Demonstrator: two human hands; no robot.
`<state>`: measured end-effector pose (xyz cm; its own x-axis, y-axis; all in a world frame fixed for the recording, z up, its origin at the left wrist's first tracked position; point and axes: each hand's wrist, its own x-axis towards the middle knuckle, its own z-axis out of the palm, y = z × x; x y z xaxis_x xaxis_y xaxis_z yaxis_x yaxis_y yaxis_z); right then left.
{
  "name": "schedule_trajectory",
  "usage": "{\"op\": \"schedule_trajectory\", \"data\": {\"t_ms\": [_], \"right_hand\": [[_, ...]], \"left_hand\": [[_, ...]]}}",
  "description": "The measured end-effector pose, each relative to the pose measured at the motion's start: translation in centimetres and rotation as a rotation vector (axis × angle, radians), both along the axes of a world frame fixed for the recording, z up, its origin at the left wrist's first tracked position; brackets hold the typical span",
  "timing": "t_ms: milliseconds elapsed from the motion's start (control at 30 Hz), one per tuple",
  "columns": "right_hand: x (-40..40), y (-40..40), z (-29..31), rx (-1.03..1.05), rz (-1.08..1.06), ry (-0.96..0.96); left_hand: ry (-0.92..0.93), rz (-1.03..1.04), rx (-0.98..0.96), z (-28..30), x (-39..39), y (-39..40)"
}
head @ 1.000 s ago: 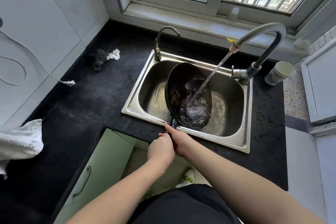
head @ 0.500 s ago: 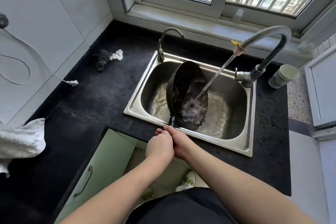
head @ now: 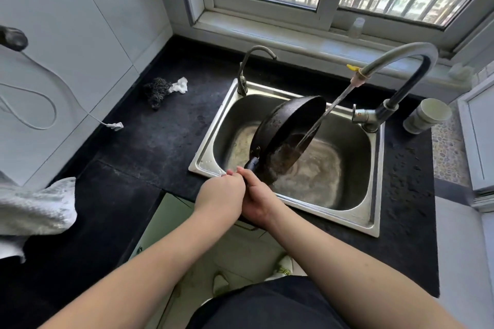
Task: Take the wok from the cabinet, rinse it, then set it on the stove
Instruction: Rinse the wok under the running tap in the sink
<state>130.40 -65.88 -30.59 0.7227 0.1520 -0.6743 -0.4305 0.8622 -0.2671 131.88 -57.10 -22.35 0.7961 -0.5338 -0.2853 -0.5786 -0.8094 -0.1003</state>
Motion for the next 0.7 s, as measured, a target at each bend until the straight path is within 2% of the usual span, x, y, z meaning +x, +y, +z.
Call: {"op": "schedule_trajectory", "data": {"t_ms": [167,300,433,533,667,700], "right_hand": [[0.5,-0.8,0.9,0.033,-0.039,-0.006],[0.8,-1.8,1.8,0.043,-0.035,-0.054],[1.7,-2.5,2.2,0.024,-0.049,-0.115],[2.4,-3.2,2.1,0.024,-0.102,-0.141],[2.6,-4.4,1.8,0.02,-0.13,-0.133],[2.5,-4.7,2.1,0.026,-0.129,-0.128]], "left_hand": [[-0.008,-0.093,0.049,1.6,1.0,-1.5],[0.105,-0.072,0.151,2.3,1.5,-3.4],[0.121,-0.109,0.098,3.9,2.2,-4.6],[0.057,-0.128,0.063,4.7,2.5,-5.5],[-0.064,-0.377,0.175,6.2,2.6,-6.6],[-0.081,-0.383,0.17,6.2,2.4,-7.0]]}}
